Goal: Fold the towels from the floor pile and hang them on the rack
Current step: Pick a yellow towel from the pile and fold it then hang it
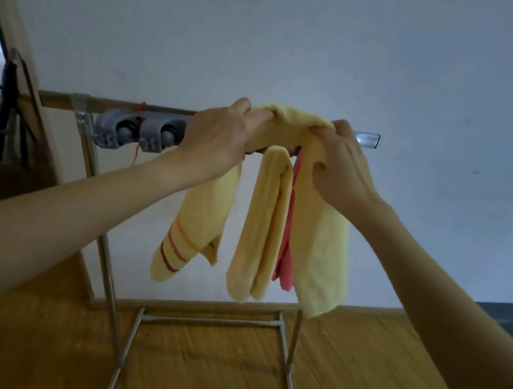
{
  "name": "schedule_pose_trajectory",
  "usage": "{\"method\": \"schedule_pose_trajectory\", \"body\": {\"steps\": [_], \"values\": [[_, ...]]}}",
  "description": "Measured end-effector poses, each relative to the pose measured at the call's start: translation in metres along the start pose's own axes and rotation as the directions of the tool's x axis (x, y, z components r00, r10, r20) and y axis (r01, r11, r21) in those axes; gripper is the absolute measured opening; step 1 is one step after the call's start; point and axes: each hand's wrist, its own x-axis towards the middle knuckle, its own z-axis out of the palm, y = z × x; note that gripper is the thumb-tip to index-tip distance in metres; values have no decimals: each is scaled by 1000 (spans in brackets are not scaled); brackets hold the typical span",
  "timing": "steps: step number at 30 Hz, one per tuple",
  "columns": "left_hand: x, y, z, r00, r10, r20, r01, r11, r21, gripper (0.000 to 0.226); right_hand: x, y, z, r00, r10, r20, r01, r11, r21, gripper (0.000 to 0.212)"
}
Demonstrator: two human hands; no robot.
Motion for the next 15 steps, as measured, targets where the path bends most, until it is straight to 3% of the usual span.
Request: {"method": "schedule_pose_trajectory", "body": {"steps": [4,7,12,15], "values": [[9,-1,23,999,-20,-48,25,995,98,53,12,5,27,993,-31,-111,5,974,-228,36],[12,0,42,996,-28,-84,39,989,139,58,13,6,48,980,-78,-181,27,963,-268,38],[8,10,64,986,-9,-167,31,991,130,51,2,9,84,960,-120,-254,68,977,-204,40],[4,11,73,967,30,-253,5,991,135,46,-10,11,94,973,-92,-213,95,995,7,46]]}}
